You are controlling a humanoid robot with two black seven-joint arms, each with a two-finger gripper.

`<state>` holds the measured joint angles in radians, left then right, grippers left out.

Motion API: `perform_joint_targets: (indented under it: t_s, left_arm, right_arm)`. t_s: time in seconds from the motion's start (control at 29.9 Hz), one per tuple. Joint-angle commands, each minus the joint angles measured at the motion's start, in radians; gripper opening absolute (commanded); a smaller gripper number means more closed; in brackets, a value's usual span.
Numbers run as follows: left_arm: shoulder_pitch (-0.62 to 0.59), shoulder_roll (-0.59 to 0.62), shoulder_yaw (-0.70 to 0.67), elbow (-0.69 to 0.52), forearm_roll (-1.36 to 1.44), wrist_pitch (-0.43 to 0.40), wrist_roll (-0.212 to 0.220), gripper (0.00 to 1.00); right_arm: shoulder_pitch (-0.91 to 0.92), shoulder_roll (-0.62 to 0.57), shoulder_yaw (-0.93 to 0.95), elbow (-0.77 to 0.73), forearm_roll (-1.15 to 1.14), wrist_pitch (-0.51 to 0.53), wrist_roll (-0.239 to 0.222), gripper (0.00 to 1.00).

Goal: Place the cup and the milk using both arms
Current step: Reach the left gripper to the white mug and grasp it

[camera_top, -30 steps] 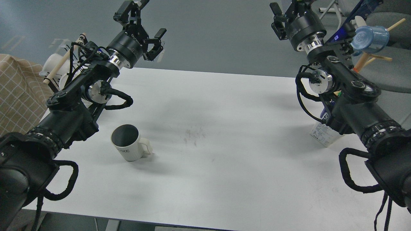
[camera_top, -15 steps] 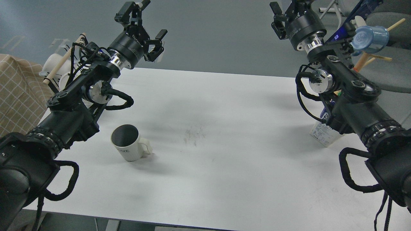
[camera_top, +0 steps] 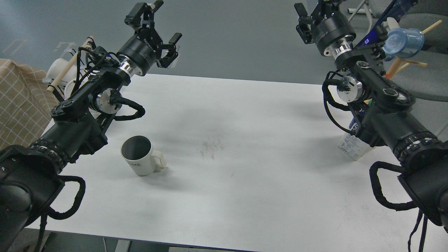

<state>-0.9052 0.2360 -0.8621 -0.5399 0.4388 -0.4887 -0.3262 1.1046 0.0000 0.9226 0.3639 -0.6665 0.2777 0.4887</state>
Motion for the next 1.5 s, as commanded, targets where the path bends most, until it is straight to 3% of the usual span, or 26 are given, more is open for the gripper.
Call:
perform_joint_targets:
  t_s: [0.0,0.23,0.5,0.6,0.63,0.83,0.97,1.24,1.47]
  left_arm:
    - [0.000,-0.001,0.000,0.000,0.000,0.000,0.000,0.99]
    - [-0.003,0.100,0.089,-0.092,0.038,0.000,0.012,0.99]
    - [-0.001,0.504,0.337,-0.496,0.289,0.000,0.021,0.99]
    - [0.008,0.688,0.377,-0.673,0.528,0.000,0.018,0.99]
    - [0.008,0.689,0.377,-0.673,0.529,0.000,0.018,0.99]
    - [0.071,0.949,0.385,-0.957,0.785,0.000,0.015,0.99]
    - [0.153,0.993,0.391,-1.019,0.911,0.000,0.015,0.99]
    - [0.261,0.932,0.391,-0.994,1.175,0.000,0.004,0.99]
    - [0.256,0.829,0.391,-0.835,1.190,0.000,0.013,0.99]
  right_arm:
    - [0.001,0.000,-0.001,0.001,-0.001,0.000,0.000,1.00]
    - [0.000,0.000,0.001,0.001,0.001,0.000,0.000,1.00]
    - [-0.011,0.000,-0.077,0.015,0.001,0.002,0.000,1.00]
    - [-0.019,0.000,-0.091,0.018,0.001,0.002,0.000,1.00]
    - [-0.019,0.000,-0.091,0.018,0.001,0.002,0.000,1.00]
    - [-0.022,0.000,-0.093,0.021,0.002,0.002,0.000,1.00]
    - [-0.037,0.000,-0.093,0.033,0.002,0.002,0.000,1.00]
    - [-0.046,0.000,-0.093,0.050,0.002,0.002,0.000,1.00]
    - [-0.054,0.000,-0.093,0.059,0.002,0.002,0.000,1.00]
